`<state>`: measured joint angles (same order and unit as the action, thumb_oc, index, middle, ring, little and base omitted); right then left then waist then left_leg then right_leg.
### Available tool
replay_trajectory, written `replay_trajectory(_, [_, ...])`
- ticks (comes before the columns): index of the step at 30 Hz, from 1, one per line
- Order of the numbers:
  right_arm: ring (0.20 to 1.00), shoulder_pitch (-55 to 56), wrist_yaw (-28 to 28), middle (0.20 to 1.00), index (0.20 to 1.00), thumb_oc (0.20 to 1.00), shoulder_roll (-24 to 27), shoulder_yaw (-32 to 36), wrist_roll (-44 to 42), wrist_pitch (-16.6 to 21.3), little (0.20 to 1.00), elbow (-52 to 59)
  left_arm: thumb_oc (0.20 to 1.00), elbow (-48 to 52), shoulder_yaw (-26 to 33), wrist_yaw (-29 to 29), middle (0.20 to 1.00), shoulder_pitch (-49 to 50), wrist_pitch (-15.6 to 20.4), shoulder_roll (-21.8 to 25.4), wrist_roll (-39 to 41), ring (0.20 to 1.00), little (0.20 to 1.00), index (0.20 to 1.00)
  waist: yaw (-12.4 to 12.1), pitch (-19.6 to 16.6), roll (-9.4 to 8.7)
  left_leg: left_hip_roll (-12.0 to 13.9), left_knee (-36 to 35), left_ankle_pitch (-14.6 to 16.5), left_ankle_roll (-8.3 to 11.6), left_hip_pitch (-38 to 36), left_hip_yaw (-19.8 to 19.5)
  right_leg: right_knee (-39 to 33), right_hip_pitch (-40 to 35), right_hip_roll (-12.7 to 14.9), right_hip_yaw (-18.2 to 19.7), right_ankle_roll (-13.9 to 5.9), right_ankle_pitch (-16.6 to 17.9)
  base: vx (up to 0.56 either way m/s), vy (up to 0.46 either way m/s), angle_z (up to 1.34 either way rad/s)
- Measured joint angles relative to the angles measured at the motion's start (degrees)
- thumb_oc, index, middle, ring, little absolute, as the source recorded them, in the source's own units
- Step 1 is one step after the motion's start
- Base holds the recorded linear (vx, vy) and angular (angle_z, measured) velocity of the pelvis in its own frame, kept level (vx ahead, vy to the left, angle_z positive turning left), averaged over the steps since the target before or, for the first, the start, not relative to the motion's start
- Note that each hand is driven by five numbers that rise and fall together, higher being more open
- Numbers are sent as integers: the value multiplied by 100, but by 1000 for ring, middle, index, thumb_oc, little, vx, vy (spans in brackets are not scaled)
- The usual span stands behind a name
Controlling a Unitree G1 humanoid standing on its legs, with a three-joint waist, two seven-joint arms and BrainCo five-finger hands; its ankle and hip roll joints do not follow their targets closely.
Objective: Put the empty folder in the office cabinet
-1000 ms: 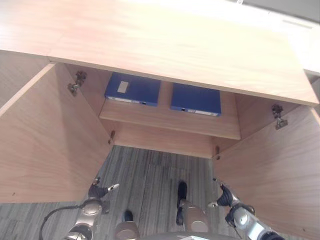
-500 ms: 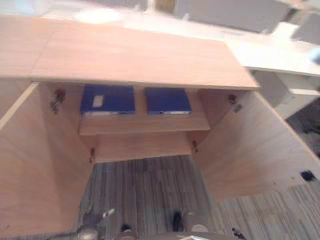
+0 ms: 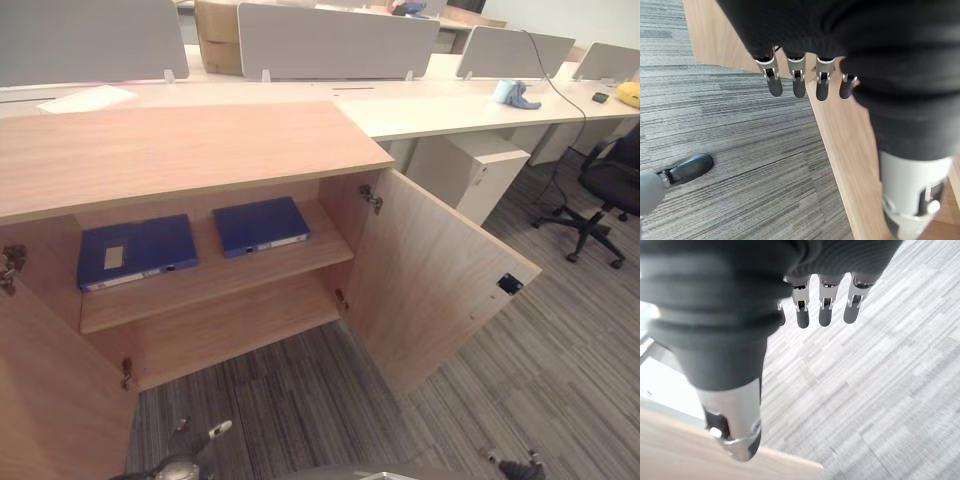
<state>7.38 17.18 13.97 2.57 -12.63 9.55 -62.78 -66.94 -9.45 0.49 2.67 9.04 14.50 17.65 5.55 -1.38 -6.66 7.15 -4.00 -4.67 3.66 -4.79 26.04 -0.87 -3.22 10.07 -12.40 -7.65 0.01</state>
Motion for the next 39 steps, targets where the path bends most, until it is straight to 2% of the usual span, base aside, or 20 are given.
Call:
replay_trajectory(6, [1000,-613,37,1000,1000,1000,1152,11,-214,9,1000,152,1000,173,-225,-50,1000,238,-19,-29,-21,1000,1000,1000,-303,68,533,143,-87,-79,120,156,-189,-329,-95,-185,-98,1,33,-29,-146,14])
replay_trajectory(8, [1000,-1115,39,1000,1000,1000,1558,28,-271,18,1000,-28,1000,174,-247,-109,1000,265,-24,-17,-55,1000,1000,1000,-399,99,683,170,-36,-162,120,215,-291,-419,-81,-250,-119,35,153,-47,-119,9])
replay_trajectory(10, [1000,-1912,78,1000,1000,1000,2026,199,-597,8,1000,-594,1000,242,-428,-138,1000,233,-23,15,-55,1000,1000,1000,-557,182,808,191,28,-268,94,248,-326,-420,-91,-293,-115,46,210,-38,-95,3])
replay_trajectory(11, [1000,-1912,78,1000,1000,1000,2026,199,-597,8,1000,-594,1000,242,-428,-138,1000,233,-23,15,-55,1000,1000,1000,-557,182,808,191,28,-268,94,248,-326,-420,-91,-293,-115,46,210,-25,-35,1])
replay_trajectory(14, [1000,-2831,216,1000,1000,1000,2823,272,-884,81,1000,-899,1000,284,-510,-221,1000,253,-23,30,-56,1000,1000,1000,-685,314,989,192,28,-288,110,244,-331,-411,-75,-309,-118,82,250,-35,-22,4])
replay_trajectory(15, [1000,-2991,193,1000,1000,1000,2920,227,-885,128,1000,-871,1000,288,-496,-241,1000,377,-21,45,-59,1000,1000,1000,-766,348,1094,191,27,-299,109,253,-368,-402,-119,-327,-158,87,248,-55,-28,8])
replay_trajectory(16, [1000,-2991,193,1000,1000,1000,2920,227,-885,128,1000,-871,1000,288,-496,-241,1000,377,-21,45,-59,1000,1000,1000,-766,348,1094,191,27,-299,109,253,-368,-402,-119,-327,-158,87,248,-55,0,10])
replay_trajectory(17, [1000,-3232,181,1000,1000,1000,3145,139,-888,113,1000,-954,1000,278,-587,-262,1000,390,-7,28,-59,1000,1000,1000,-774,467,1157,177,54,-299,109,331,-390,-417,-74,-313,-184,85,247,-99,-2,15])
replay_trajectory(19, [1000,-3469,146,1000,1000,1000,3352,51,-888,114,1000,-961,1000,254,-629,-323,1000,421,-19,9,-60,1000,1000,1000,-786,617,1412,161,76,-320,92,409,-461,-397,-47,-297,-252,106,269,-112,11,16])
replay_trajectory(21, [1000,-3776,-31,1000,1000,1000,3536,-417,-880,59,1000,-969,1000,187,-645,-403,1000,474,-22,-1,-109,1000,1000,1000,-806,753,1591,154,72,-328,94,458,-472,-389,-6,-287,-271,125,323,-69,-4,3])
replay_trajectory(23, [1000,-3819,-251,1000,1000,1000,3508,-813,-865,40,1000,-780,1000,181,-615,-449,1000,537,-21,6,-133,1000,1000,1000,-836,743,1768,153,45,-342,84,439,-484,-387,-17,-291,-287,132,327,-23,-14,2])
replay_trajectory(25, [1000,-3759,-387,1000,1000,1000,3454,-1025,-878,10,1000,-587,1000,175,-608,-478,1000,571,-22,-5,-247,1000,1000,1000,-809,762,1834,176,46,-346,88,435,-502,-386,-32,-322,-301,139,323,-17,-92,2])
replay_trajectory(27, [1000,-3657,-488,1000,1000,1000,3380,-1238,-878,-17,1000,-247,1000,165,-589,-498,1000,592,-24,-15,-333,1000,1000,1000,-729,779,1799,216,49,-358,103,419,-499,-386,-41,-363,-298,145,319,-12,-88,-5])
replay_trajectory(29, [1000,-3192,-916,1000,1000,1000,3274,-1834,-756,30,1000,829,1000,19,-383,-542,1000,578,-29,-40,-533,1000,1000,1000,-567,811,1587,349,50,-393,157,337,-475,-388,-79,-483,-259,194,289,-4,-106,-18])
replay_trajectory(31, [1000,-2978,-1181,1000,1000,1000,2875,-2202,-642,34,1000,1446,1000,-63,-198,-553,1000,499,-30,-32,-572,1000,1000,1000,-451,771,1366,487,67,-422,202,273,-448,-398,-97,-581,-222,252,246,0,-77,-21])
replay_trajectory(32, [1000,-2880,-1433,1000,1000,1000,2774,-2393,-594,77,1000,1711,1000,-62,-184,-574,1000,395,-21,-46,-593,1000,1000,1000,-440,786,1233,567,42,-448,251,221,-409,-416,-85,-657,-189,295,192,10,-89,-15])
replay_trajectory(35, [1000,-2534,-1842,1000,1000,1000,2282,-2503,-605,186,1000,2302,1000,-78,-165,-580,1000,246,-46,-76,-796,1000,1000,1000,-428,687,1033,682,40,-483,304,198,-382,-423,-75,-777,-101,330,178,16,-68,-15])
replay_trajectory(36, [1000,-2392,-1957,1000,1000,1000,2127,-2779,-603,185,1000,2577,1000,-101,-142,-581,1000,237,-52,-102,-800,1000,1000,1000,-445,644,962,709,30,-480,318,159,-336,-423,-78,-801,-66,340,175,6,-36,-18])
replay_trajectory(38, [1000,-2325,-2206,1000,1000,1000,2056,-3308,-583,203,1000,2899,1000,-97,-143,-582,1000,253,-56,-149,-809,1000,1000,1000,-447,615,912,722,34,-465,337,153,-291,-423,-62,-802,-50,357,175,7,-20,-13])
replay_trajectory(39, [1000,-2325,-2211,1000,1000,1000,2055,-3324,-583,203,1000,2906,1000,-94,-143,-582,1000,252,-57,-151,-809,1000,1000,1000,-447,614,912,721,33,-465,337,153,-291,-423,-62,-801,-49,356,176,0,0,0])
